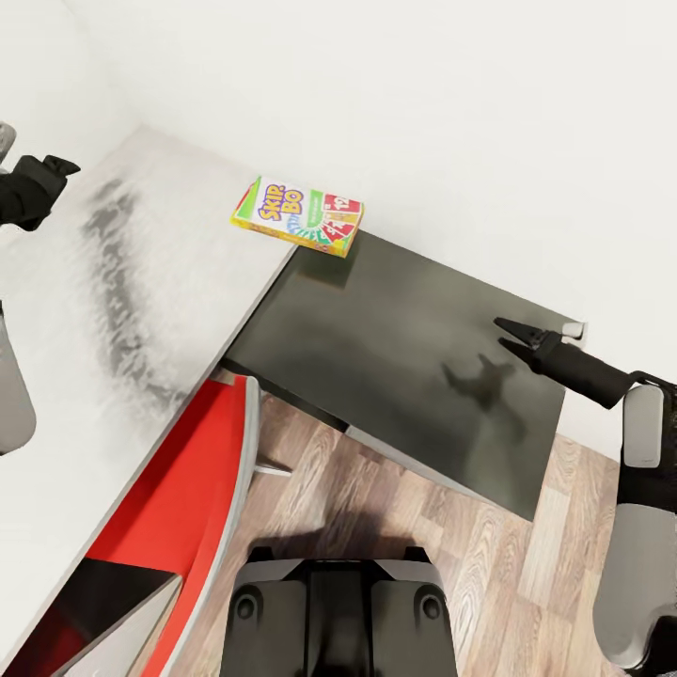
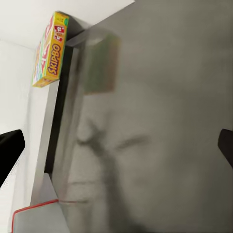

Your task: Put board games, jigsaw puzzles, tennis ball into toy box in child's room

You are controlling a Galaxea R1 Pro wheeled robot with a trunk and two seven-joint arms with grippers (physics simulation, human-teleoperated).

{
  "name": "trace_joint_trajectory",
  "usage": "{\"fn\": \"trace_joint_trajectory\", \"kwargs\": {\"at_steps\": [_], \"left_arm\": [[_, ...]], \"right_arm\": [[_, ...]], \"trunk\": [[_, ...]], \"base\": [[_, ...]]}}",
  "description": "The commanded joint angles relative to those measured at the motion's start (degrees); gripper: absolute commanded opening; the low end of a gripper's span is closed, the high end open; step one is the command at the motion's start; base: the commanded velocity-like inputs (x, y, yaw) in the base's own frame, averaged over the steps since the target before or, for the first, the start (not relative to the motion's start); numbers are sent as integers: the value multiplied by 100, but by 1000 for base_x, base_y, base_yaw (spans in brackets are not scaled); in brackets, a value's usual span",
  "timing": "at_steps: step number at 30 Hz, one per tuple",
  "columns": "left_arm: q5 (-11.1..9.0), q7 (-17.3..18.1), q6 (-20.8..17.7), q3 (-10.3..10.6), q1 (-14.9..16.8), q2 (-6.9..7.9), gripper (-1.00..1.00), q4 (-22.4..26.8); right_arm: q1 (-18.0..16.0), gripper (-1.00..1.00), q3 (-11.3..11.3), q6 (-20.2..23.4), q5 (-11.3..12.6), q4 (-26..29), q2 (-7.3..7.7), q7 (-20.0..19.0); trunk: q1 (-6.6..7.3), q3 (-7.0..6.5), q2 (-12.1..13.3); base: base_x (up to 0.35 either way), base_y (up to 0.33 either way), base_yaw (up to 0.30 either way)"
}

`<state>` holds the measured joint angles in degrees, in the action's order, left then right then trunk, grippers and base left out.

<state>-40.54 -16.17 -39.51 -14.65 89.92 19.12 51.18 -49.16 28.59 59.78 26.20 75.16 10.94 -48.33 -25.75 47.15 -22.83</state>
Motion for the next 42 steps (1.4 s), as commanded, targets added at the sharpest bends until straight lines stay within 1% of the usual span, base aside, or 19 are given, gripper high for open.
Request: {"fn": "trace_joint_trajectory", "kwargs": {"at_steps": [1,2,4,5,6,7,9,10,12,13,16,17,18,19,22,28,37,40,42], "left_arm": [[-55,-50,-33,-2,49,-44,100,-16],[-55,-50,-33,-2,49,-44,100,-16],[-54,-72,-48,3,157,-160,100,-110],[-54,-72,-48,3,157,-160,100,-110],[-51,-84,-53,7,215,-232,100,-176],[-51,-84,-53,7,215,-232,100,-176],[-31,-101,-58,38,328,-389,100,-316],[-31,-101,-58,38,328,-389,100,-316],[5,-112,-60,105,450,-551,100,-425],[5,-112,-60,105,450,-551,100,-425],[102,-122,-63,200,666,-783,100,-565],[102,-122,-63,200,666,-783,100,-565],[141,-124,-65,221,737,-845,100,-618],[141,-124,-65,221,737,-845,100,-618],[252,-126,-70,260,881,-971,100,-739],[328,-124,-72,281,950,-1047,100,-818],[349,-94,-79,274,968,-1108,100,-845],[336,-84,-101,259,963,-1158,100,-833],[325,-76,-149,232,951,-1214,100,-822]], "right_arm": [[-64,100,7,22,-27,-103,-3,-37],[-64,100,7,22,-27,-103,-3,-37],[-203,100,9,-10,-27,-322,-9,-37],[-203,100,9,-10,-27,-322,-9,-37],[-283,100,10,-87,-29,-447,-12,-35],[-283,100,10,-87,-29,-447,-12,-35],[-451,100,9,-293,-28,-744,-15,-32],[-451,100,9,-293,-28,-744,-15,-32],[-603,100,8,-512,-26,-1039,-16,-34],[-603,100,8,-512,-26,-1039,-16,-34],[-745,100,7,-738,-22,-1338,-12,-39],[-745,100,7,-738,-22,-1338,-12,-39],[-774,100,7,-789,-21,-1401,-12,-40],[-774,100,7,-789,-21,-1401,-12,-40],[-837,100,7,-895,-17,-1537,-12,-43],[-879,100,7,-964,-12,-1633,-15,-44],[-908,100,7,-1007,-10,-1711,-28,-45],[-934,100,7,-1027,-10,-1777,-35,-42],[-1023,100,8,-1082,-10,-1901,-44,-40]], "trunk": [[-3,7,-9],[-3,7,-9],[-3,7,-9],[-3,7,-9],[-3,7,-9],[-3,7,-9],[-3,7,-9],[-3,7,-9],[-3,7,-9],[-3,7,-9],[-3,7,-9],[-3,7,-9],[-3,7,-9],[-3,7,-9],[-3,7,-9],[-3,7,-9],[-3,7,-9],[-3,7,-9],[-3,7,-9]], "base": [[0,0,16],[0,0,16],[0,0,12],[0,0,10],[0,0,8],[0,0,8],[0,0,6],[0,0,5],[0,0,4],[0,0,3],[0,0,2],[0,0,2],[0,0,1],[0,0,1],[0,0,0],[0,0,0],[0,0,0],[0,0,0],[0,0,0]]}}
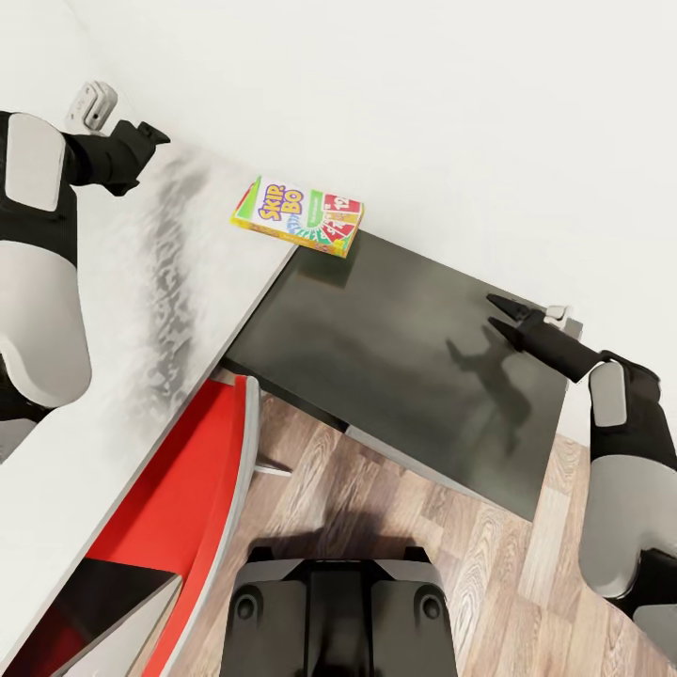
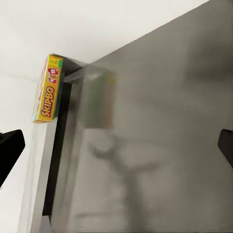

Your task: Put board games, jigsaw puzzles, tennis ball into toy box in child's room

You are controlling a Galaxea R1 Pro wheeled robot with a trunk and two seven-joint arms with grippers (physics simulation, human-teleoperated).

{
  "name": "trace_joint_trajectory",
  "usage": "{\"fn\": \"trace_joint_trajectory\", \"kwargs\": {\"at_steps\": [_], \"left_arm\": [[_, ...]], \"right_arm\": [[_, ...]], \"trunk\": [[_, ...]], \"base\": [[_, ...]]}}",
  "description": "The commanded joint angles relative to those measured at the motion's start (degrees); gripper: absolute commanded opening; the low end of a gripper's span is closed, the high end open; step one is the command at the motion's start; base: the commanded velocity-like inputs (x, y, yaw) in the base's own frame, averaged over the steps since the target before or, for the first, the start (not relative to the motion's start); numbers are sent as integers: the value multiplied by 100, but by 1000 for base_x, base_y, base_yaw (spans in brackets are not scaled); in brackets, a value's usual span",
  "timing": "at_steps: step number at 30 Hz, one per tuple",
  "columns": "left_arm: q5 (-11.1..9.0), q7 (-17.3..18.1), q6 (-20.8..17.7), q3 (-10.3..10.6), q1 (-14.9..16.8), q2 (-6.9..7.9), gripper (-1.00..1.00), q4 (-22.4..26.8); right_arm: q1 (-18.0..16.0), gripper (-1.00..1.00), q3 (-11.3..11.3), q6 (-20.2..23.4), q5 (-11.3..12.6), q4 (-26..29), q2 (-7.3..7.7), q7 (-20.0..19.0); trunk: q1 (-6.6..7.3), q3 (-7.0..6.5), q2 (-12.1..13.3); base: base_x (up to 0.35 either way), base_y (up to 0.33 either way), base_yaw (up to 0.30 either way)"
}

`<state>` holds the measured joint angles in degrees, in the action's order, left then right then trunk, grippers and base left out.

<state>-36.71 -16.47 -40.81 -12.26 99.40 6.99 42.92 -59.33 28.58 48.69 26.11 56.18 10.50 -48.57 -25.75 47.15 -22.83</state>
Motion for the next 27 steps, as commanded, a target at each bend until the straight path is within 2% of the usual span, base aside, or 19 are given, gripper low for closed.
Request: {"fn": "trace_joint_trajectory", "kwargs": {"at_steps": [1,11,17,20,27], "left_arm": [[-58,-46,-19,-6,3,-1,100,4],[-84,-22,-377,-60,14,-141,100,244],[-87,-18,-476,-67,29,-183,100,288],[-91,-9,-530,-71,23,-194,100,325],[-96,3,-563,-73,6,-196,100,360]], "right_arm": [[-6,100,9,27,-1,-4,-1,-16],[-512,100,11,-566,3,-753,-22,-26],[-616,100,9,-723,10,-901,-42,-57],[-671,100,5,-807,12,-977,-120,-74],[-704,100,3,-864,10,-1024,-197,-84]], "trunk": [[-3,6,-9],[-3,6,-9],[-3,6,-9],[-3,6,-9],[-3,6,-9]], "base": [[0,0,0],[0,0,0],[0,0,0],[0,0,0],[0,0,6]]}}
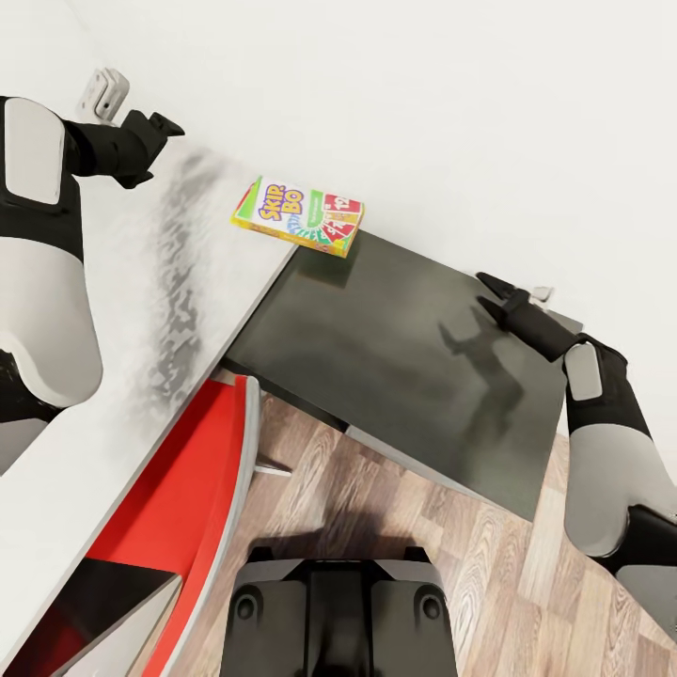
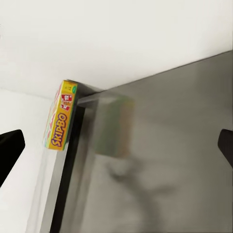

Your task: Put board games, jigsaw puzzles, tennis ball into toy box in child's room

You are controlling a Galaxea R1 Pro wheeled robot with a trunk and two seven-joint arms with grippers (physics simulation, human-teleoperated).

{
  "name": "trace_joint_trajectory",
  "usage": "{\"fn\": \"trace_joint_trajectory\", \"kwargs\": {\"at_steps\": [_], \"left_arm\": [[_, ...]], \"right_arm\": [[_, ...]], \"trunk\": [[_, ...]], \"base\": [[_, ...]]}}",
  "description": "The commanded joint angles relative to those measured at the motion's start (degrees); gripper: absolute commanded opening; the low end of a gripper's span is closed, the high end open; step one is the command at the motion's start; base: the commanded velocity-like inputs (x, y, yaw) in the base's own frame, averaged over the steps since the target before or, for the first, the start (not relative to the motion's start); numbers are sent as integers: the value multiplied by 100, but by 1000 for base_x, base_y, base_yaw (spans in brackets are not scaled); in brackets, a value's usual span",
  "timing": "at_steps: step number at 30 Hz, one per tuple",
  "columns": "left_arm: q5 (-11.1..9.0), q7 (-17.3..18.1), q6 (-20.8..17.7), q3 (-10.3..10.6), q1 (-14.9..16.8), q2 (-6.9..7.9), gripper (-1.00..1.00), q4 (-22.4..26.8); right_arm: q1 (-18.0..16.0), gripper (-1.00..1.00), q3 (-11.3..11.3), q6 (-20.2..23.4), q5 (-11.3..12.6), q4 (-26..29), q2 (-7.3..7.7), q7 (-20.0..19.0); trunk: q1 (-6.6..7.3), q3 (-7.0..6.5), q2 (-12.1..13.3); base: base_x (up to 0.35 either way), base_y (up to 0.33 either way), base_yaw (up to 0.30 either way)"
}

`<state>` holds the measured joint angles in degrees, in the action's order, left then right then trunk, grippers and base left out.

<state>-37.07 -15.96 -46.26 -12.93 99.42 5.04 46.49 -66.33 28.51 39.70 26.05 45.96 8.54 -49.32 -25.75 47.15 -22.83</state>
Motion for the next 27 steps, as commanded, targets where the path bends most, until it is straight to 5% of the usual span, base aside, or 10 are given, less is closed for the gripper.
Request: {"fn": "trace_joint_trajectory", "kwargs": {"at_steps": [1,15,27], "left_arm": [[-61,-43,-22,-6,1,-1,100,10],[-80,-25,-44,-9,-15,-14,100,27],[-336,-29,-49,-10,-26,-1,100,21]], "right_arm": [[-9,100,11,26,17,-9,-10,-10],[-26,100,14,6,22,-27,3,-9],[-38,100,20,1,20,-27,29,14]], "trunk": [[-3,5,-9],[-3,-40,-9],[-3,-98,-9]], "base": [[0,0,60],[0,0,159],[0,0,237]]}}
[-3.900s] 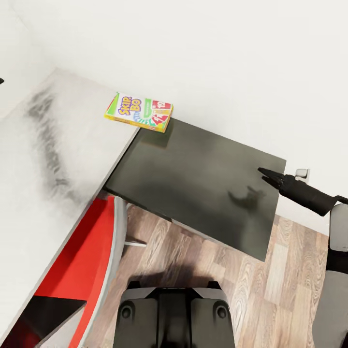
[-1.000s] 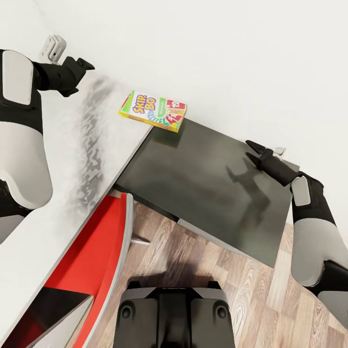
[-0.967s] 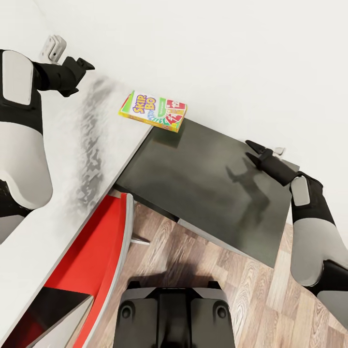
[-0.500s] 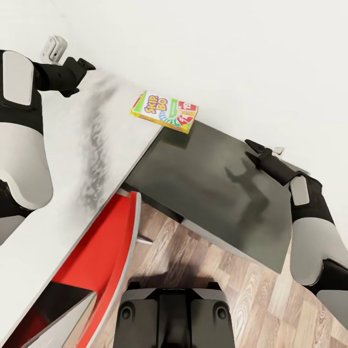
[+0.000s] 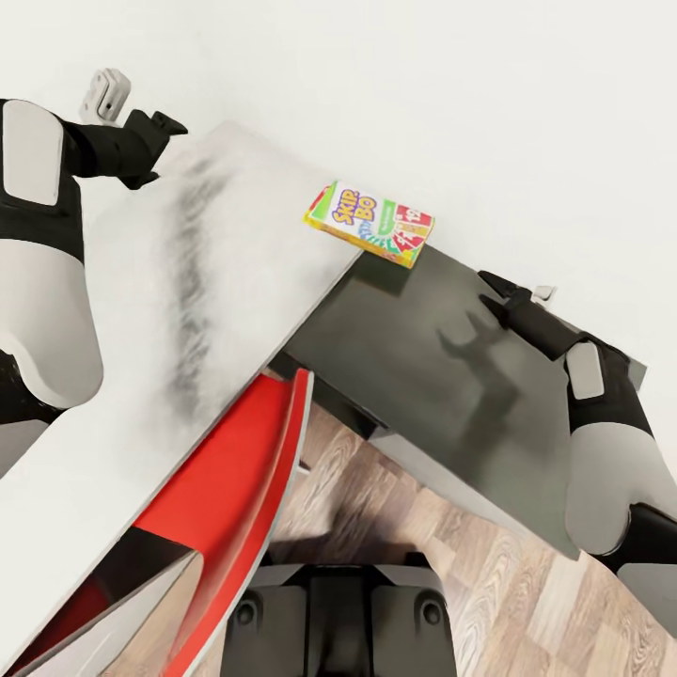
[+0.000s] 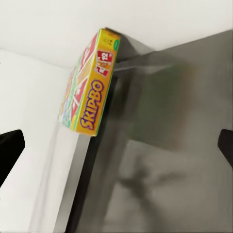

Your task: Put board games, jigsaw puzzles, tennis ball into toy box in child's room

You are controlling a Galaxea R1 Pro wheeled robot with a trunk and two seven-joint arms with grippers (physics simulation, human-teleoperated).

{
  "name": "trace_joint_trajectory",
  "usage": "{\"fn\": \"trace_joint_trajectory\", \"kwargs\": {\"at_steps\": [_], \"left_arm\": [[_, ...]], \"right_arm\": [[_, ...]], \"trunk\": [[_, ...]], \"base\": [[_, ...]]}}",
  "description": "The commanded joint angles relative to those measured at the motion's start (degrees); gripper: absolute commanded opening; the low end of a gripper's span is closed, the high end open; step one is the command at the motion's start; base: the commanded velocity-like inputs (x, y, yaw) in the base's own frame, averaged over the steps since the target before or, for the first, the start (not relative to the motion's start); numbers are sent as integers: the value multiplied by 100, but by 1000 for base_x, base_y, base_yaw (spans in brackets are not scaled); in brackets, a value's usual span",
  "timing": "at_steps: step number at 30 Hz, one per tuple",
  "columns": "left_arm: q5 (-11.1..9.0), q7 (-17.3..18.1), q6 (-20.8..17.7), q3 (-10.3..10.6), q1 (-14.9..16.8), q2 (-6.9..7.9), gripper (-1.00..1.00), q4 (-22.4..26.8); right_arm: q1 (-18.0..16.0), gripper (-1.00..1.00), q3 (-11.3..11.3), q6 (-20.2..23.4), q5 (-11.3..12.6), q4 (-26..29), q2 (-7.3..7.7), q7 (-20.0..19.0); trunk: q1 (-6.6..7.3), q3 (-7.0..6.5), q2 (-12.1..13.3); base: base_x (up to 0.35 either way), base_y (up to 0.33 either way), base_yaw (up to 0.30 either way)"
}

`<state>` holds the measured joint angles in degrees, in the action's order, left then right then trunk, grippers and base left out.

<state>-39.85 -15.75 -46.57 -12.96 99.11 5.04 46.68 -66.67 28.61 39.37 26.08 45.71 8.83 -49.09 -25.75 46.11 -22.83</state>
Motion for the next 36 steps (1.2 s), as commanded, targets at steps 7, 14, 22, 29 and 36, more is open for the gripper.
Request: {"fn": "trace_joint_trajectory", "kwargs": {"at_steps": [7,14,22,29,36], "left_arm": [[-105,-50,-18,-2,3,-2,100,0],[-124,-50,-18,2,-2,-8,100,3],[-133,-50,-18,4,-5,-19,100,9],[-136,-51,-19,8,-6,-31,100,8],[-137,-51,-17,8,-6,-35,100,8]], "right_arm": [[-39,100,11,30,7,12,8,17],[-101,100,12,28,-1,25,19,31],[-243,100,17,27,1,9,92,49],[-335,100,20,27,11,-33,173,225],[-367,100,21,25,16,-45,207,363]], "trunk": [[-4,-28,-9],[-4,-49,-9],[-4,-57,-9],[-4,-60,-9],[-4,-61,-9]], "base": [[0,0,242],[0,0,147],[0,0,53],[0,0,22],[0,0,101]]}}
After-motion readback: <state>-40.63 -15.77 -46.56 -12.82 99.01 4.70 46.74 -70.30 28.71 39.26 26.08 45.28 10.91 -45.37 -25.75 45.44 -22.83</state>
